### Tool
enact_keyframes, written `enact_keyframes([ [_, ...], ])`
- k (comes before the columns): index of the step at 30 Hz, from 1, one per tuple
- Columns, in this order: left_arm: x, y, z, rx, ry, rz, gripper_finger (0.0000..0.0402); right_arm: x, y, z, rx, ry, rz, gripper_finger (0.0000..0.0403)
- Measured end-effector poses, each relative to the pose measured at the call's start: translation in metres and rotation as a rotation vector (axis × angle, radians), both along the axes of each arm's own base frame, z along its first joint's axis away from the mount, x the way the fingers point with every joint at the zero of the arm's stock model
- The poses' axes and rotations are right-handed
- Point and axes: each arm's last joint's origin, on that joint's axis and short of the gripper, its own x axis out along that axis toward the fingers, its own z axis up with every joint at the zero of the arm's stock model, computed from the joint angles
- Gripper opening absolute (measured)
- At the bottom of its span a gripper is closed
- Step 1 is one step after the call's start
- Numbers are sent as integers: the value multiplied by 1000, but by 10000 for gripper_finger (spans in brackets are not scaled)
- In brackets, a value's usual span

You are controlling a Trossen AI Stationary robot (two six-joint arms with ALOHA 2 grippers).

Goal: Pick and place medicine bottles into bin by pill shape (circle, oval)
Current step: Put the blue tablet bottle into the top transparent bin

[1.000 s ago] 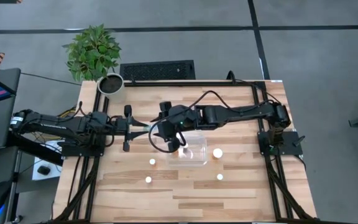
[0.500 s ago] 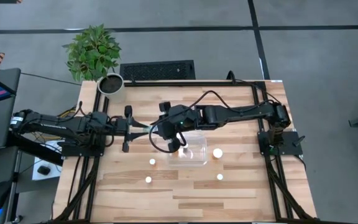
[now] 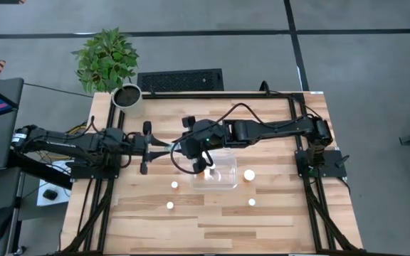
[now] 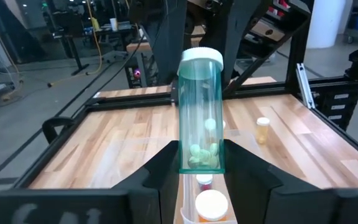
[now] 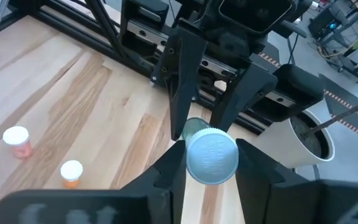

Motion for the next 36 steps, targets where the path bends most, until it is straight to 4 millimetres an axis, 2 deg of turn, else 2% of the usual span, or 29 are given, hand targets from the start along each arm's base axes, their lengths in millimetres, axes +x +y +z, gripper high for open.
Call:
enact_keyframes([
  [4,0,0,-3,-19,28,1,135,-5,-1,2,-2,22,0,115],
  [10,-1,0,-7,-50,75,9,215,-22,-5,19,15,39,-13,118],
  [15,-3,0,-11,-64,118,22,257,-62,-17,38,75,163,-78,119],
  [20,-4,0,-13,-66,137,23,260,-100,-37,37,181,264,-218,120],
  [23,-4,1,-13,-62,139,23,256,-115,-50,25,222,258,-291,120],
  [26,-4,1,-13,-62,137,23,252,-119,-65,-2,255,257,-362,120],
  [31,-4,1,-13,-72,136,25,252,-107,-85,-56,260,306,-427,120],
  [36,-4,1,-13,-76,137,26,252,-87,-92,-91,273,423,-425,120],
])
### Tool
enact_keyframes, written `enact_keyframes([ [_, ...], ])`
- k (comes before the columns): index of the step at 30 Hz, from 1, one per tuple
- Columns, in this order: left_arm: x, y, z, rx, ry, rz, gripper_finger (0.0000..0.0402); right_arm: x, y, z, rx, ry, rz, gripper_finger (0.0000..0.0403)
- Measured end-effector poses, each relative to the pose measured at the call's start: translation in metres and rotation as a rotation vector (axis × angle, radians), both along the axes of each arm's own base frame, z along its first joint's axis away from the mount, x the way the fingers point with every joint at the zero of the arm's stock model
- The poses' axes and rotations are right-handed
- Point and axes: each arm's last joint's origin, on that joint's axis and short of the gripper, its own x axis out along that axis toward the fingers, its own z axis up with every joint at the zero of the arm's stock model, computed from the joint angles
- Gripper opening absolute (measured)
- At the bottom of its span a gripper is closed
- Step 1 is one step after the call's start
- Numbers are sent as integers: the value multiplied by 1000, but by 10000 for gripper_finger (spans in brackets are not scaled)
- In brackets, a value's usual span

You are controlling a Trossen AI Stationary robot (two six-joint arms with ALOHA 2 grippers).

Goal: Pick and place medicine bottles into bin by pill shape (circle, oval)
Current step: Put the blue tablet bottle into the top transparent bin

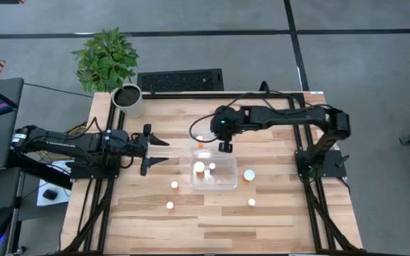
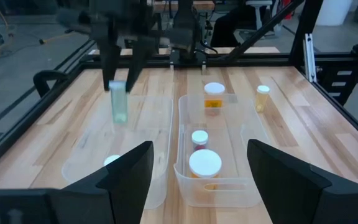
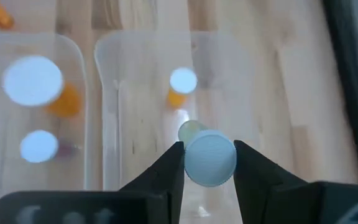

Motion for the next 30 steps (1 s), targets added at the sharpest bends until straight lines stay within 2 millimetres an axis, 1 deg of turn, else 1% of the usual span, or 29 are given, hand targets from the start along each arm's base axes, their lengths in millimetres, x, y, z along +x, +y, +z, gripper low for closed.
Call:
enact_keyframes([
  [5,0,0,0,3,4,0,252,20,-1,-19,5,88,31,120],
  [8,0,0,-2,4,16,2,252,28,-3,-30,14,138,33,120],
  [13,-1,0,-3,1,35,4,252,40,-9,-43,12,169,37,120],
  [16,-1,0,-4,-5,42,6,252,44,-12,-52,11,193,40,120],
  [26,-1,0,-5,-7,52,7,251,45,-21,-50,6,162,17,120],
  [30,-2,0,-5,-13,57,8,251,48,-21,-65,27,204,21,120],
])
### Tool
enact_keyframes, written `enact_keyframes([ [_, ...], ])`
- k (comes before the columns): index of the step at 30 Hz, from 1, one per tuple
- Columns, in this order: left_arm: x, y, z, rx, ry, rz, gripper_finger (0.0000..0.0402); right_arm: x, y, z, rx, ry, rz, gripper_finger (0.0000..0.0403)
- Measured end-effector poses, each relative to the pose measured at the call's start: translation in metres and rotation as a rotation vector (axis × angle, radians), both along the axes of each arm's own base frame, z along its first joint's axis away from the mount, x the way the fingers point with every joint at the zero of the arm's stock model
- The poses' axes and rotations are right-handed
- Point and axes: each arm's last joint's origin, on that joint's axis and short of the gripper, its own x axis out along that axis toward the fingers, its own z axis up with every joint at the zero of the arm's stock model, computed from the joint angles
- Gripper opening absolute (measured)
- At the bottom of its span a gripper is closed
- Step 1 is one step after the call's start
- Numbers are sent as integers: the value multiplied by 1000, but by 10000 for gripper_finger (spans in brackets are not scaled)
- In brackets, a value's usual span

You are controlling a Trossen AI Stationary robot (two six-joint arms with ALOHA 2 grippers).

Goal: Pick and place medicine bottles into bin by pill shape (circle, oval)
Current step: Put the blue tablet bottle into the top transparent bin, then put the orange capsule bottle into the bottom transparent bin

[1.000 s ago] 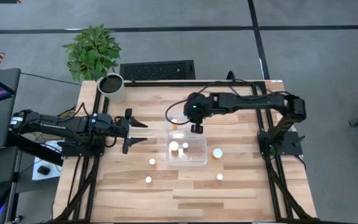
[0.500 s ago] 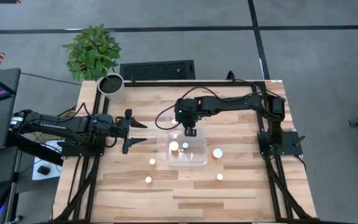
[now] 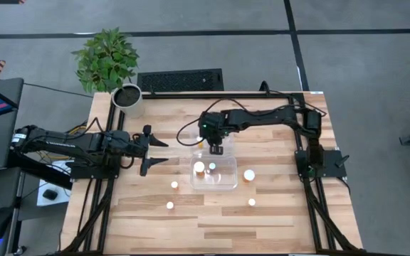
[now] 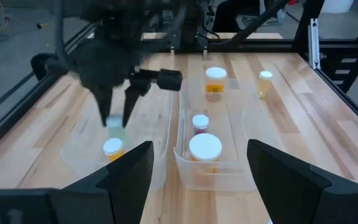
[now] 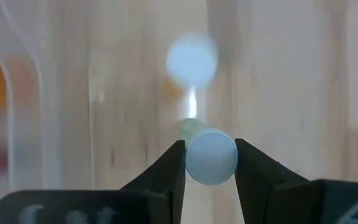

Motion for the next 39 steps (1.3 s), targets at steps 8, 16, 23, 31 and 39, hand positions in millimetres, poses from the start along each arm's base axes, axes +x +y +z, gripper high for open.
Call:
enact_keyframes([
  [8,0,0,-1,0,13,0,251,5,-1,-13,9,16,8,121],
  [16,0,0,-2,0,17,0,251,4,-3,-13,12,26,4,121],
  [23,-1,0,-2,-5,16,1,251,4,-3,-14,13,28,4,121],
  [31,-1,0,-1,-7,16,2,251,3,-3,-15,15,34,3,154],
  [39,-1,0,-2,-17,25,6,251,2,2,-11,17,29,7,226],
])
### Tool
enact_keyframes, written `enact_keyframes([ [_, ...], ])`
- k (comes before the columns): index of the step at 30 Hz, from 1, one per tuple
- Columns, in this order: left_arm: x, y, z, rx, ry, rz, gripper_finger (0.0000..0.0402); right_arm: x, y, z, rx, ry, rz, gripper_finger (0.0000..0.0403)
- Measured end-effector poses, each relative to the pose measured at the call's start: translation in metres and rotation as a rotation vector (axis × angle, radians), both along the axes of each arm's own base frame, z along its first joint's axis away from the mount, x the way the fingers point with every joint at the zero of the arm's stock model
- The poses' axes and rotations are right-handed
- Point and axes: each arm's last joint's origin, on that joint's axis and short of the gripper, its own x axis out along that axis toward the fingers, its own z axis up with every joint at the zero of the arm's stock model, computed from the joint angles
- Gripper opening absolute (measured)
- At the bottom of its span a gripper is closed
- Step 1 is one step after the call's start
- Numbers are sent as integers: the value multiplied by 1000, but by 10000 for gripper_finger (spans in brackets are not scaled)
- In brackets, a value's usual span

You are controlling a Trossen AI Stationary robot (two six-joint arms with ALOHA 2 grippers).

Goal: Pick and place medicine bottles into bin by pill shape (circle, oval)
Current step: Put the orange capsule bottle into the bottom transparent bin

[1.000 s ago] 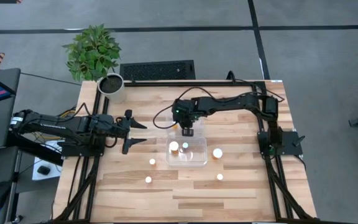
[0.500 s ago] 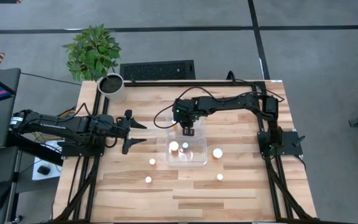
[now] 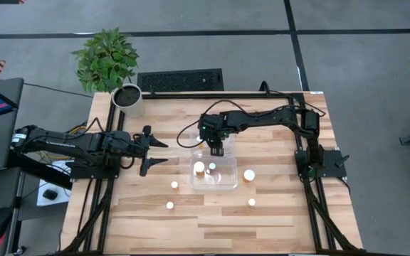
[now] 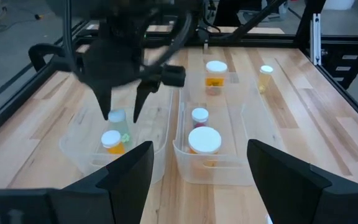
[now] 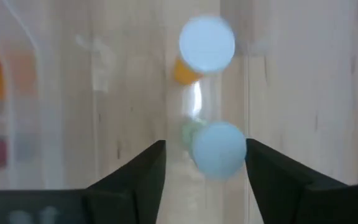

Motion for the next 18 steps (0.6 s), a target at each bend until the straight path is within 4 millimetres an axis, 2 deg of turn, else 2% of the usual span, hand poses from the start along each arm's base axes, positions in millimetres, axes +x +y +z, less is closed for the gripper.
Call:
enact_keyframes([
  [6,-1,0,-2,-28,24,-7,251,1,6,26,-9,-46,14,228],
  [10,-1,-2,-6,-56,67,-36,251,-6,8,53,-9,-68,15,223],
  [18,10,-21,-21,-81,173,-148,251,-52,29,131,12,-163,-25,222],
])
